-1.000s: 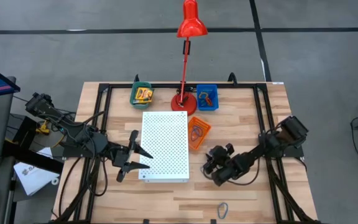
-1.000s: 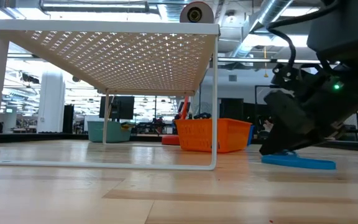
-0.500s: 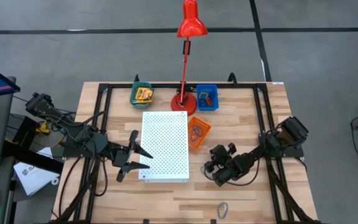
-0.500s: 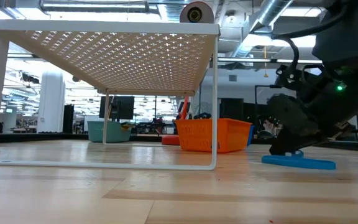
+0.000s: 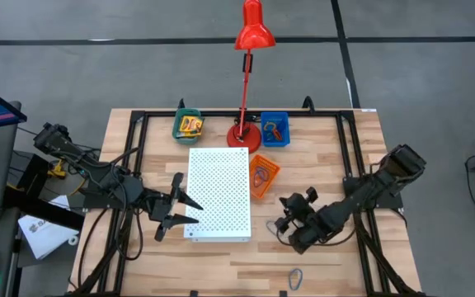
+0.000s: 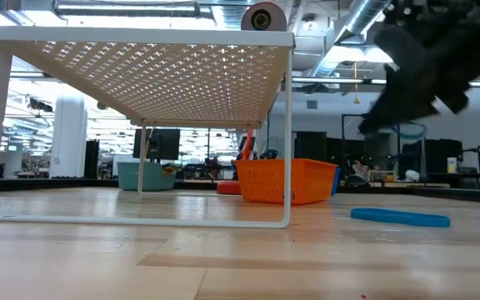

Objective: Pick & Place Office Desk Supplies
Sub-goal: Put the blue rubber band into the orange bin

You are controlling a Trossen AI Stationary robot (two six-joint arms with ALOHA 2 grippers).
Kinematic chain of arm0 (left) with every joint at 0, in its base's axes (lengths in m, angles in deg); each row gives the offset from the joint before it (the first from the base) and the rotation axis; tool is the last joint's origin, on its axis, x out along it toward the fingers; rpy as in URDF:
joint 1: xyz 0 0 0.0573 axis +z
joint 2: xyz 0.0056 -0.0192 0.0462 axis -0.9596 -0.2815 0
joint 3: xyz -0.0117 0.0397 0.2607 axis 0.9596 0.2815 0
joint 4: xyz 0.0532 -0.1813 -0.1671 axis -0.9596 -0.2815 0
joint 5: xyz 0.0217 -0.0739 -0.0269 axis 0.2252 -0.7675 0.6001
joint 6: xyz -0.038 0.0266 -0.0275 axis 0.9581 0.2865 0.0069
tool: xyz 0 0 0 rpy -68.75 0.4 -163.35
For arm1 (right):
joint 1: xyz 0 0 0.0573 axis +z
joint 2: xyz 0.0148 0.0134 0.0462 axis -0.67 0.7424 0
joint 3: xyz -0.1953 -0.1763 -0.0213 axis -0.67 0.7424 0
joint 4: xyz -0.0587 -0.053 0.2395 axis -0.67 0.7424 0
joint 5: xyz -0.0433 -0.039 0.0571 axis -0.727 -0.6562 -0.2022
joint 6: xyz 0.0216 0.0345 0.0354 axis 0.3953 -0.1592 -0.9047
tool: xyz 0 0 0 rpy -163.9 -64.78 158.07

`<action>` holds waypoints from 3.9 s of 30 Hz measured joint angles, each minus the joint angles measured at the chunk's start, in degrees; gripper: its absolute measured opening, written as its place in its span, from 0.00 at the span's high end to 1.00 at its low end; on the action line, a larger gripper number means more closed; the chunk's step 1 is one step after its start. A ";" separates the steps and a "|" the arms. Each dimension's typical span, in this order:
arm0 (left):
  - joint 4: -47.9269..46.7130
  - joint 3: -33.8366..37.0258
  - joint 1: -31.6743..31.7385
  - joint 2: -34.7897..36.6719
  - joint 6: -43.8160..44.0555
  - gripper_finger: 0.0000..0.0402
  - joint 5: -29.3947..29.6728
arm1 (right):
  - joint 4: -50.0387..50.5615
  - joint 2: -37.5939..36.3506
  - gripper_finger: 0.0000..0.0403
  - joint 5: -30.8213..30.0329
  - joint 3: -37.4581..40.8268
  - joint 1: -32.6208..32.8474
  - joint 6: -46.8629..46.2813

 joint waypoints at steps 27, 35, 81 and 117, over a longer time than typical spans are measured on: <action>-2.87 0.00 0.01 0.00 -0.04 0.59 -0.20 | -33.95 -8.62 1.00 21.99 3.14 -32.03 55.93; -2.88 0.00 0.01 0.00 -0.02 0.59 0.04 | -44.24 -8.60 1.00 29.22 11.53 -36.00 53.09; -3.75 0.00 0.01 0.02 -0.01 0.59 -0.25 | -29.09 -8.79 0.65 12.98 13.76 -4.40 15.24; -0.19 0.00 0.01 0.02 -0.02 0.59 -0.04 | -0.57 9.32 0.66 7.58 -1.88 20.13 -19.40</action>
